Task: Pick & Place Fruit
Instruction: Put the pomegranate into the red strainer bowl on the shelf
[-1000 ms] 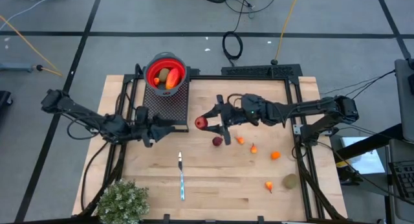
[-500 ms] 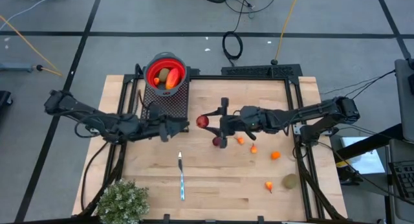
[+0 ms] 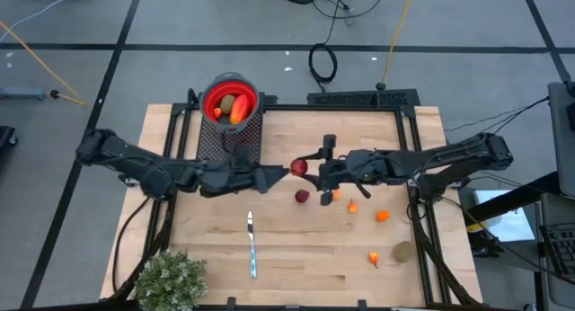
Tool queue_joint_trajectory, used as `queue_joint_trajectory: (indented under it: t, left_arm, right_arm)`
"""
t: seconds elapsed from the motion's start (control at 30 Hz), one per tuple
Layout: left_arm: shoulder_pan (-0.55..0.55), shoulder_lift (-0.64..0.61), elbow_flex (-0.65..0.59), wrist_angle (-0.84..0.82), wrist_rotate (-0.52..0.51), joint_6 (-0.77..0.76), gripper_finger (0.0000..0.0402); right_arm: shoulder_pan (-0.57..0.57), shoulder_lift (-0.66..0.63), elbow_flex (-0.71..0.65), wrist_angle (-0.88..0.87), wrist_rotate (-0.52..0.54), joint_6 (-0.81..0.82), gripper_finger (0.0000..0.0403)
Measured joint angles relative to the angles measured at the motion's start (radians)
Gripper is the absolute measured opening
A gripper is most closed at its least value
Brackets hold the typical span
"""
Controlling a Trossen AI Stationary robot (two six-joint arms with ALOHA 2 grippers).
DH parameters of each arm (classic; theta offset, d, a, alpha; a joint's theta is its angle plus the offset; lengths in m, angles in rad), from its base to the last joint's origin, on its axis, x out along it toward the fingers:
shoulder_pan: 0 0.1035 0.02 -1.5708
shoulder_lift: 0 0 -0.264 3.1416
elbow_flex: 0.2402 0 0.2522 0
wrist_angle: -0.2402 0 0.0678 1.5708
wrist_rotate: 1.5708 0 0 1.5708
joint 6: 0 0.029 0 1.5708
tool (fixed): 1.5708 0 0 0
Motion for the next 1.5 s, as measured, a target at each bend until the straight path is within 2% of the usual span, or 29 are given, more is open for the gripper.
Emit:
queue_joint_trajectory:
  t: [0.37,0.9,1.3,1.4,1.5]
  left_arm:
    - [0.035,0.133,0.128,0.003,0.035,0.000,0.0267]
    - [0.040,0.183,0.132,-0.042,0.054,-0.159,0.0267]
    - [0.060,0.237,0.131,0.073,0.061,-0.170,0.0267]
    - [0.063,0.238,0.131,0.069,0.108,-0.191,0.0267]
    - [0.062,0.238,0.131,0.076,0.110,-0.185,0.0267]
  right_arm:
    - [0.032,-0.050,0.000,-0.121,-0.002,0.056,0.0193]
    - [0.045,-0.050,-0.001,-0.152,-0.033,0.057,0.0194]
    - [0.045,-0.050,-0.002,-0.134,-0.056,0.049,0.0194]
    - [0.042,-0.049,-0.002,-0.134,-0.057,0.047,0.0194]
    - [0.040,-0.049,-0.002,-0.133,-0.056,0.047,0.0194]
